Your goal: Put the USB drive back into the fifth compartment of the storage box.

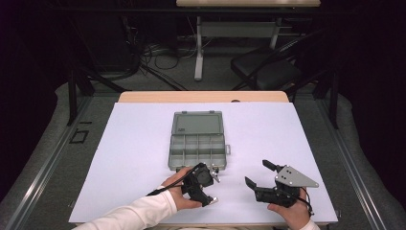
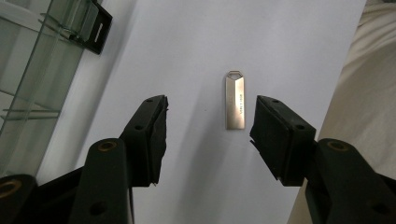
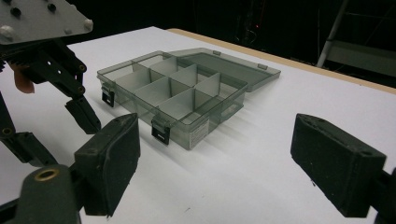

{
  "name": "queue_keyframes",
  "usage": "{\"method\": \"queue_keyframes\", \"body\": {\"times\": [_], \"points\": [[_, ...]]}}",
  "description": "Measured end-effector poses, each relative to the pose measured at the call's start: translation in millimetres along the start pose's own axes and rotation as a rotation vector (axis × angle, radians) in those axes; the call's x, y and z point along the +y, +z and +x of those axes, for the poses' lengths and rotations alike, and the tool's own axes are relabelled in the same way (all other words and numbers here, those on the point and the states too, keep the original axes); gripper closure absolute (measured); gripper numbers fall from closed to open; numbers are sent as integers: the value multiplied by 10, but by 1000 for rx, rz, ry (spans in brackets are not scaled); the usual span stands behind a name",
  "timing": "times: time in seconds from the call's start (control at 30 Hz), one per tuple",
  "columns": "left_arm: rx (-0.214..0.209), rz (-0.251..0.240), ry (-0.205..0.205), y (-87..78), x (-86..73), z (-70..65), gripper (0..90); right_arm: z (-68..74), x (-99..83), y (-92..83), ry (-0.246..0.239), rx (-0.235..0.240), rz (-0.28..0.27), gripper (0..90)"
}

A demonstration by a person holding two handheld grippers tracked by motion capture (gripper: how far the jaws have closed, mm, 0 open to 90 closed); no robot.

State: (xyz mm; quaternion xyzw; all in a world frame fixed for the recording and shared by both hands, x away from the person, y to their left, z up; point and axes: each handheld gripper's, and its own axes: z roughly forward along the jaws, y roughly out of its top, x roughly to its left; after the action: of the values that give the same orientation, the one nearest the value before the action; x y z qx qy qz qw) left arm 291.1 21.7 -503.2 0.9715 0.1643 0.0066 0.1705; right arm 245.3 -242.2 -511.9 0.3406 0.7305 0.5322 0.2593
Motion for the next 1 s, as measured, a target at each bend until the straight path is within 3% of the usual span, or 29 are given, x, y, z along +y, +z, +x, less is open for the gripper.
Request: {"method": "queue_keyframes", "body": {"times": [0.33,0.63,0.83,1.0], "points": [[-14,8,5,49,10,-42,532,-1,-3,3,0,2,4,156],[-25,13,-38,92,8,-55,586,-2,-4,3,1,2,4,156],[-29,15,-32,145,17,-85,615,-3,-4,3,0,2,4,156],[-35,18,-50,191,10,-103,658,-6,-4,0,-1,3,3,156]]}}
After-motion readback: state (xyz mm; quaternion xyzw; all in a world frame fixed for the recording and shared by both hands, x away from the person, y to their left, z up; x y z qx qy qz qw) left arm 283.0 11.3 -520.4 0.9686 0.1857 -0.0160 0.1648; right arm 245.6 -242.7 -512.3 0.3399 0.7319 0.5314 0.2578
